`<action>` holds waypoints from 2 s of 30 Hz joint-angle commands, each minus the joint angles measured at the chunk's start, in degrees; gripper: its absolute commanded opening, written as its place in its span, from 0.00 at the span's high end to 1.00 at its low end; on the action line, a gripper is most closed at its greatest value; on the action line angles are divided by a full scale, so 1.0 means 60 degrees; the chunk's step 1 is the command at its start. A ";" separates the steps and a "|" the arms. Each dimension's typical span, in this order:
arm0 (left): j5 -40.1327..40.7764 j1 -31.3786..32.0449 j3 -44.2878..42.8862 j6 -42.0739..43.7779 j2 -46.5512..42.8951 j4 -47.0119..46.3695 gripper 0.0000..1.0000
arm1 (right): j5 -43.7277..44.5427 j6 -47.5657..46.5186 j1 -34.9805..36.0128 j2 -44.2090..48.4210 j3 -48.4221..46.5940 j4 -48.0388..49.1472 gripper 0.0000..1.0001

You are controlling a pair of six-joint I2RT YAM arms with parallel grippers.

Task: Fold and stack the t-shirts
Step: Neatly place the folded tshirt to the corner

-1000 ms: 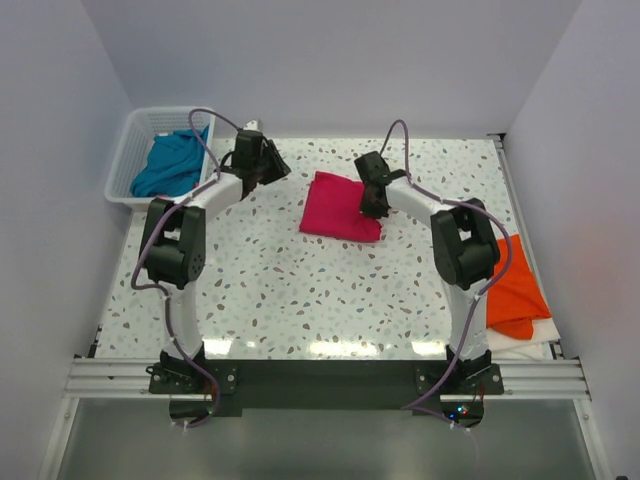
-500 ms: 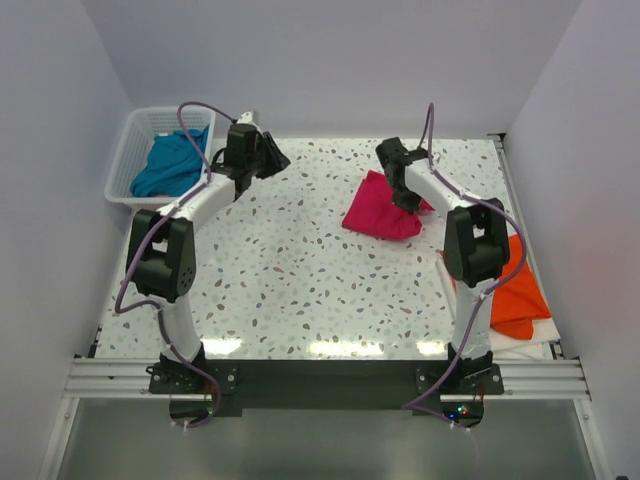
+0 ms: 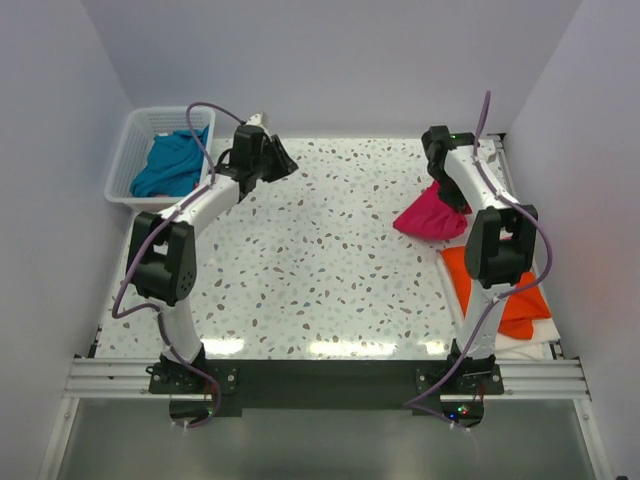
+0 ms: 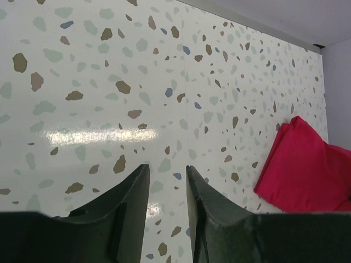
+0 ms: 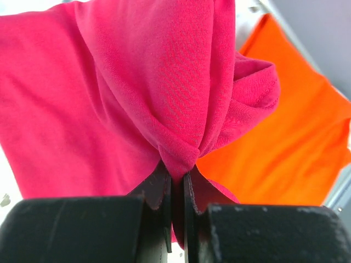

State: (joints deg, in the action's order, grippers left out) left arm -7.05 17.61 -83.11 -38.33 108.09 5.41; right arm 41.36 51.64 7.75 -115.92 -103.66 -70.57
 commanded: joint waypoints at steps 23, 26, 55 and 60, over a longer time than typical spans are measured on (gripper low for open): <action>-0.0378 0.0508 -0.0328 0.0176 -0.0803 0.0285 0.62 | 0.0694 -0.0242 -0.1848 0.3250 0.0723 -0.1159 1.00; -0.0378 0.0508 -0.0211 0.0177 -0.0935 0.0241 0.62 | 0.0708 -0.0301 -0.1906 0.3484 0.0679 -0.1232 1.00; -0.0539 0.0625 0.0419 0.0104 -0.1492 -0.0051 0.62 | 0.0650 -0.0243 -0.1965 0.5592 0.1849 -0.1613 1.00; -0.0583 0.0889 0.0842 0.0089 -0.1550 -0.0286 0.62 | 0.0154 0.0066 -0.1965 0.7391 0.4309 -0.1350 0.27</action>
State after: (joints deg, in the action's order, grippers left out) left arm -9.23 21.69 -79.59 -38.30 101.51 6.83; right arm 42.39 50.19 -3.81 -77.82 -82.78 -76.25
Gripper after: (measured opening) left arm 0.378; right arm 0.595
